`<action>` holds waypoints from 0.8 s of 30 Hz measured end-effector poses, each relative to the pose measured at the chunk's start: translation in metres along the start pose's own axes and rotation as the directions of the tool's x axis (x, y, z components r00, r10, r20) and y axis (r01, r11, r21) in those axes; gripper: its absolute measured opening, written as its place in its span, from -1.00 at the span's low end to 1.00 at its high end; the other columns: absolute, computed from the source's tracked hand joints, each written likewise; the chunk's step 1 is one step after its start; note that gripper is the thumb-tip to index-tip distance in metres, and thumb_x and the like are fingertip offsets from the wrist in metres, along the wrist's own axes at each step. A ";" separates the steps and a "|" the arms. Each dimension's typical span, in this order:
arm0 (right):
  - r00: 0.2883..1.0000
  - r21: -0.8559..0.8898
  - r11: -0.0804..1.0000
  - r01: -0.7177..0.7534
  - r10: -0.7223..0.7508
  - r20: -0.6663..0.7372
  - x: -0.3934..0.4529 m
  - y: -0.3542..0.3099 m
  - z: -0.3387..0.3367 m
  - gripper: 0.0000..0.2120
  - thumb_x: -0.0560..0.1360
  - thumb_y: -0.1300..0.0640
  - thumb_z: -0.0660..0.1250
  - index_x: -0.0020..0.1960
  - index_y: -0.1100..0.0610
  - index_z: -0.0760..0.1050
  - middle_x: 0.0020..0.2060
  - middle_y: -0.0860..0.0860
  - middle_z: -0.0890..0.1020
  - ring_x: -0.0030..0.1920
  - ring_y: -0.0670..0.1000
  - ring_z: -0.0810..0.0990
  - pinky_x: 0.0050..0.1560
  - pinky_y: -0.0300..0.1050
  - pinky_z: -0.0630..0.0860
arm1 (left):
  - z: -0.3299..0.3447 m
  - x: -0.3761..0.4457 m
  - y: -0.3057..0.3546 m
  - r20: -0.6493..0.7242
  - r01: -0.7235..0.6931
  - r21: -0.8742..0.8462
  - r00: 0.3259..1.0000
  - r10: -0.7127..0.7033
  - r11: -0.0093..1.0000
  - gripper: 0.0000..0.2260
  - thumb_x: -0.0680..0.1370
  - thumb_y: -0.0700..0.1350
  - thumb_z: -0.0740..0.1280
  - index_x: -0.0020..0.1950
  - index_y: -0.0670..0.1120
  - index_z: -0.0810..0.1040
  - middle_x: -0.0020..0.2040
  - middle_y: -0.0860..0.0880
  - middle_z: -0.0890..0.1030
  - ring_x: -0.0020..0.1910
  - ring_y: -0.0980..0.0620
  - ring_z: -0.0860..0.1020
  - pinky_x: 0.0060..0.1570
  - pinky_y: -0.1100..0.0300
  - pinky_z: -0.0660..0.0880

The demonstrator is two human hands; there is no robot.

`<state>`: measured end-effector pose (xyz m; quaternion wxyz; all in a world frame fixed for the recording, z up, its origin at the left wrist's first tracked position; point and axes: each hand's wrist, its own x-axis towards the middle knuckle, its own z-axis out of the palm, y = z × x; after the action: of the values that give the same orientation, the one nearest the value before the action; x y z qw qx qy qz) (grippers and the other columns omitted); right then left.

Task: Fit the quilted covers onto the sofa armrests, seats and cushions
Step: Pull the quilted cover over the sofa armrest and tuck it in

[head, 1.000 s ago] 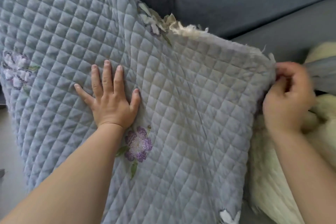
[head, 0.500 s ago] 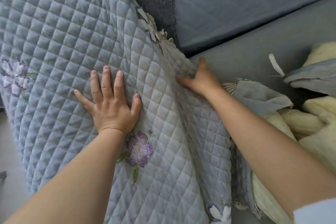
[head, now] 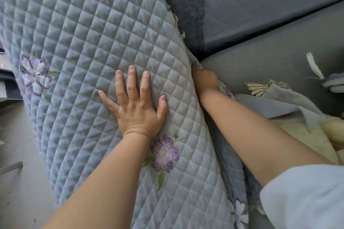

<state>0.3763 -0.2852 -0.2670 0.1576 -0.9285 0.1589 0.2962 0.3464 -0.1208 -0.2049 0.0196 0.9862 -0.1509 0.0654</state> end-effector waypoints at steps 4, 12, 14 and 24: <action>0.999 0.031 0.998 -0.047 0.047 0.004 0.019 -0.006 0.007 -0.59 0.62 0.21 -0.02 0.45 0.27 0.10 0.28 0.18 0.45 0.23 0.16 0.48 0.17 0.02 0.40 | 0.001 0.000 -0.001 -0.019 -0.020 0.013 1.000 0.020 1.000 -0.47 0.44 0.17 0.05 0.34 -0.06 0.19 0.38 -0.09 0.11 0.36 -0.12 0.07 0.17 -0.37 -0.11; 0.995 0.118 0.990 -0.070 0.061 0.080 0.008 -0.007 -0.005 -0.62 0.63 0.20 -0.03 0.42 0.26 0.16 0.32 0.19 0.40 0.27 0.15 0.45 0.19 -0.02 0.40 | 0.001 0.001 -0.003 -0.024 -0.016 0.012 1.000 0.016 1.000 -0.47 0.44 0.16 0.06 0.33 -0.06 0.20 0.37 -0.09 0.12 0.36 -0.11 0.08 0.17 -0.37 -0.09; 0.995 0.245 0.967 -0.065 0.044 0.091 -0.010 -0.001 -0.001 -0.64 0.63 0.17 -0.01 0.40 0.24 0.19 0.32 0.22 0.38 0.30 0.17 0.40 0.23 -0.01 0.35 | 0.001 0.001 -0.003 -0.020 -0.015 0.013 1.000 0.015 1.000 -0.47 0.44 0.16 0.07 0.33 -0.07 0.22 0.39 -0.12 0.17 0.36 -0.12 0.08 0.16 -0.37 -0.09; 0.939 0.403 0.911 0.091 -0.213 0.269 -0.057 0.020 -0.011 -0.77 0.59 0.16 0.12 0.14 0.22 0.46 0.04 0.13 0.53 0.06 0.04 0.49 0.02 -0.30 0.29 | 0.001 0.001 0.001 0.008 -0.003 0.015 1.000 0.003 1.000 -0.48 0.44 0.15 0.05 0.33 -0.07 0.20 0.37 -0.10 0.11 0.37 -0.11 0.06 0.16 -0.37 -0.11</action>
<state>0.3299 -0.2964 -0.2285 0.3821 -0.8317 0.1137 0.3865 0.3472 -0.1217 -0.2058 0.0113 0.9863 -0.1519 0.0628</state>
